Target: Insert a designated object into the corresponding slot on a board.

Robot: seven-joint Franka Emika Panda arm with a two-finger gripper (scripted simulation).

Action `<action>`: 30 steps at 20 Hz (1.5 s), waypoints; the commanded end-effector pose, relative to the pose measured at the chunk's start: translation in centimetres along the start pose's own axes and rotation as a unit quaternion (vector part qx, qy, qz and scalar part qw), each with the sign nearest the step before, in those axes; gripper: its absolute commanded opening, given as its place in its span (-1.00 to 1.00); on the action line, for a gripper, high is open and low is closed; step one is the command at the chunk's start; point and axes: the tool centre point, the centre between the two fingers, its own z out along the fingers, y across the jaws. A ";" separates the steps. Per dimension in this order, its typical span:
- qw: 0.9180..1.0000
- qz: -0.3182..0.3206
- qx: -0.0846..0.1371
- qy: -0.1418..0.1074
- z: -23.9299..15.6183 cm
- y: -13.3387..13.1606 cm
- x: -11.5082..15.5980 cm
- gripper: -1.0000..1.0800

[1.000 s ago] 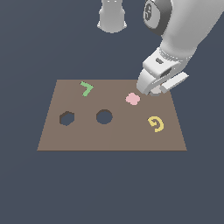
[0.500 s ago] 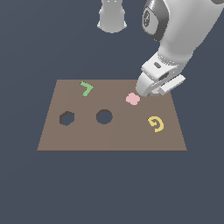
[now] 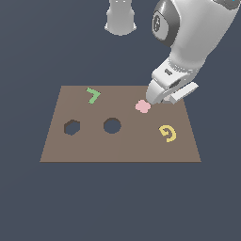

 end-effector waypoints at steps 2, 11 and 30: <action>1.000 0.000 0.000 0.000 0.1 0.0 0.0 -1.00; 1.000 -0.013 0.000 0.000 0.0 -0.1 -0.5 -1.00; 0.978 -0.209 0.000 0.000 -0.2 0.7 -7.7 -1.00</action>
